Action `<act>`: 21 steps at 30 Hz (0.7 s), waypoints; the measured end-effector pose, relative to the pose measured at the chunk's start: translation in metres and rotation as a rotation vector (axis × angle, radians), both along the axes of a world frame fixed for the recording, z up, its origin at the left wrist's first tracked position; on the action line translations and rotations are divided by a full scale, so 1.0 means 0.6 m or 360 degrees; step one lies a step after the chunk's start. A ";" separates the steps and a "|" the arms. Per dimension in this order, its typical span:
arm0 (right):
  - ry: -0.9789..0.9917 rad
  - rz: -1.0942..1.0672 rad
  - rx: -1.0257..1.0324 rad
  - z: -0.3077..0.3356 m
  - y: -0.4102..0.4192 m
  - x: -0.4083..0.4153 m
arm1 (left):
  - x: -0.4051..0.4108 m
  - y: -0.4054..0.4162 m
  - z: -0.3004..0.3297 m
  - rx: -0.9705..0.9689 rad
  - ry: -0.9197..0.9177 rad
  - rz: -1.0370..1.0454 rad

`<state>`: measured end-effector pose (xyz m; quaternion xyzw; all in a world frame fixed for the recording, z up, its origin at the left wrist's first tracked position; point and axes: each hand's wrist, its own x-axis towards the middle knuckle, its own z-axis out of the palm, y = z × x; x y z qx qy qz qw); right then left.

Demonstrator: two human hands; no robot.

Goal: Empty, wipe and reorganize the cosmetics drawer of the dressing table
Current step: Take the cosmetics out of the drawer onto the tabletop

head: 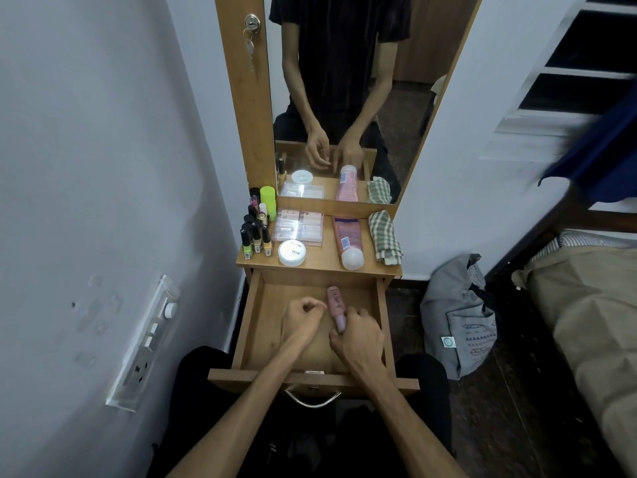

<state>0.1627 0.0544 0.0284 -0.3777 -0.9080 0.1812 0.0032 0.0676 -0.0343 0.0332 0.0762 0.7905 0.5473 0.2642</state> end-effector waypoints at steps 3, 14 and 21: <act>-0.0156 -0.0009 -0.0054 -0.007 0.000 0.003 | 0.001 -0.017 -0.037 -0.0168 -0.0133 -0.0106; -0.0220 -0.0066 -0.0201 -0.005 0.019 -0.025 | 0.002 -0.017 -0.085 -0.0191 -0.0358 -0.0180; 0.0118 -0.0334 -0.0474 -0.001 0.018 0.010 | 0.005 -0.020 -0.064 -0.0137 -0.0294 -0.0117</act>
